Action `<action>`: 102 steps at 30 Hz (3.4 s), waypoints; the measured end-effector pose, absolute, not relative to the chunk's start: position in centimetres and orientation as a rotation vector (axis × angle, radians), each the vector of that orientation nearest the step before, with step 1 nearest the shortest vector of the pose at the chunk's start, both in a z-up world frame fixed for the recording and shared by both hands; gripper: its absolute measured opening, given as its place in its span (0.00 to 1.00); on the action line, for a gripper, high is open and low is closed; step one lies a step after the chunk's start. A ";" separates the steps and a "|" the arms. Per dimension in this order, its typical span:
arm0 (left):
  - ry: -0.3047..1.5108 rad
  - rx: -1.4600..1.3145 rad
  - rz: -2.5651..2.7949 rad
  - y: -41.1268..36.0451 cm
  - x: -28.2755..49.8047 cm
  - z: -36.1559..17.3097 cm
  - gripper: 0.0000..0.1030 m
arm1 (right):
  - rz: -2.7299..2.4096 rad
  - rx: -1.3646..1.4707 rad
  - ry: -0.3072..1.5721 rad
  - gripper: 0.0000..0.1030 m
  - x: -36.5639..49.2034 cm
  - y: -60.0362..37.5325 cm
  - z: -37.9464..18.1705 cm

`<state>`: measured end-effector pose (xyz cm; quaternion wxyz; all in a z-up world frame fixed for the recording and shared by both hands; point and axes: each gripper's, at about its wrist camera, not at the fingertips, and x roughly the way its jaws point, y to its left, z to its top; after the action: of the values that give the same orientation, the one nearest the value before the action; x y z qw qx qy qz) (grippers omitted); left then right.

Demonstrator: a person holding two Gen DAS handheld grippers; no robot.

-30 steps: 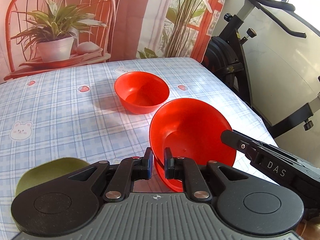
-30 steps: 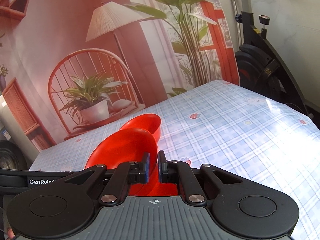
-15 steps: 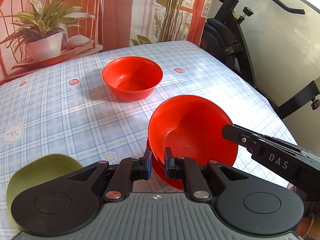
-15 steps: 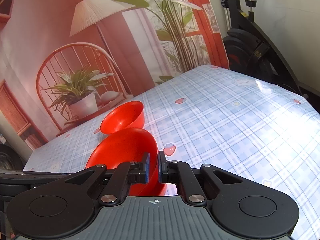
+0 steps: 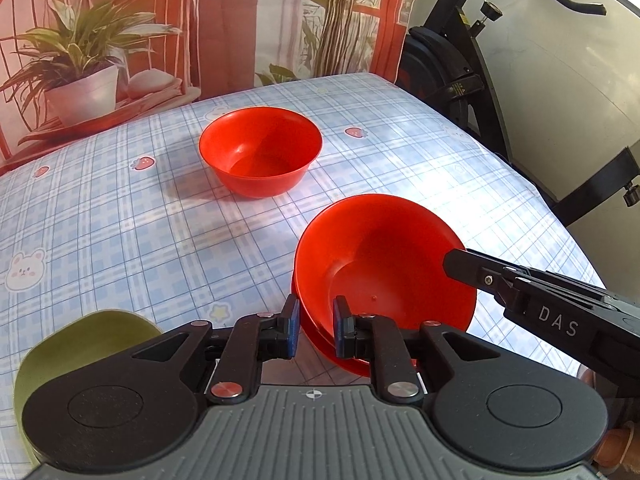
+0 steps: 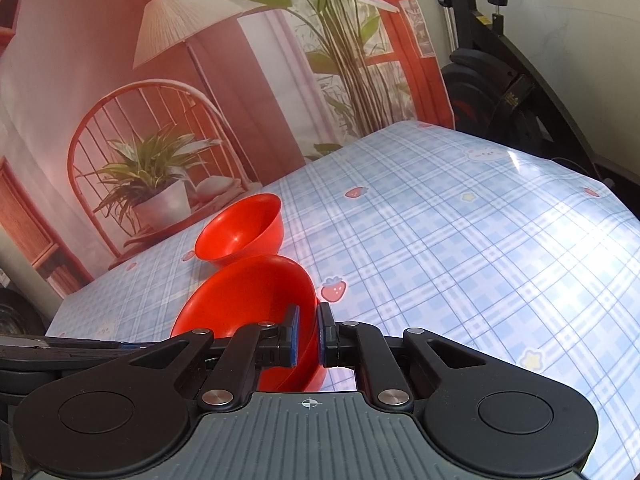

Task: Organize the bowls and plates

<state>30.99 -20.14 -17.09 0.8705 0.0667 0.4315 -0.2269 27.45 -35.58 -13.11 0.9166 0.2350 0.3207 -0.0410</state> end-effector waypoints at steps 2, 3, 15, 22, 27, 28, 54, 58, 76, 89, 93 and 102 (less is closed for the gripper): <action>0.907 0.131 -0.469 -19.9 31.1 -17.1 0.20 | -0.087 0.482 0.663 0.10 27.4 -35.5 -13.2; 0.906 0.126 -0.468 -19.8 31.1 -17.1 0.20 | -0.090 0.483 0.665 0.10 27.3 -35.5 -13.2; 0.845 0.035 -0.460 -17.9 31.4 -15.0 0.20 | -0.095 0.459 0.629 0.10 27.2 -35.8 -12.0; 0.761 -0.066 -0.412 -15.6 33.2 -12.7 0.20 | -0.086 0.382 0.555 0.10 29.4 -36.8 -9.4; 0.752 -0.153 -0.365 -13.9 35.7 -12.9 0.20 | -0.044 0.344 0.535 0.10 32.0 -37.4 -9.1; 0.762 -0.167 -0.352 -13.7 36.3 -13.1 0.20 | -0.038 0.338 0.547 0.10 32.8 -37.5 -9.3; 0.907 -0.191 -0.412 -16.3 45.7 -20.1 0.27 | 0.089 0.272 0.839 0.19 47.4 -35.6 -14.4; 0.907 -0.201 -0.414 -15.9 45.9 -20.3 0.25 | 0.096 0.273 0.848 0.19 47.5 -35.8 -14.6; 0.823 -0.156 -0.459 -15.9 43.2 -17.0 0.14 | 0.108 0.311 0.766 0.06 45.4 -35.9 -11.4; 0.774 -0.127 -0.454 -15.7 36.7 -13.2 0.14 | 0.070 0.405 0.679 0.07 38.8 -35.3 -7.2; 0.768 -0.131 -0.469 -15.4 34.4 -12.9 0.14 | 0.050 0.440 0.671 0.07 36.6 -35.2 -7.0; 0.783 -0.141 -0.519 -16.1 31.3 -13.5 0.14 | -0.006 0.476 0.674 0.07 30.5 -36.0 -7.9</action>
<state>31.35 -16.11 -13.54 0.8893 -0.0678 0.3770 -0.2499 30.45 -36.05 -7.87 0.9161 0.2312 0.3276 -0.0030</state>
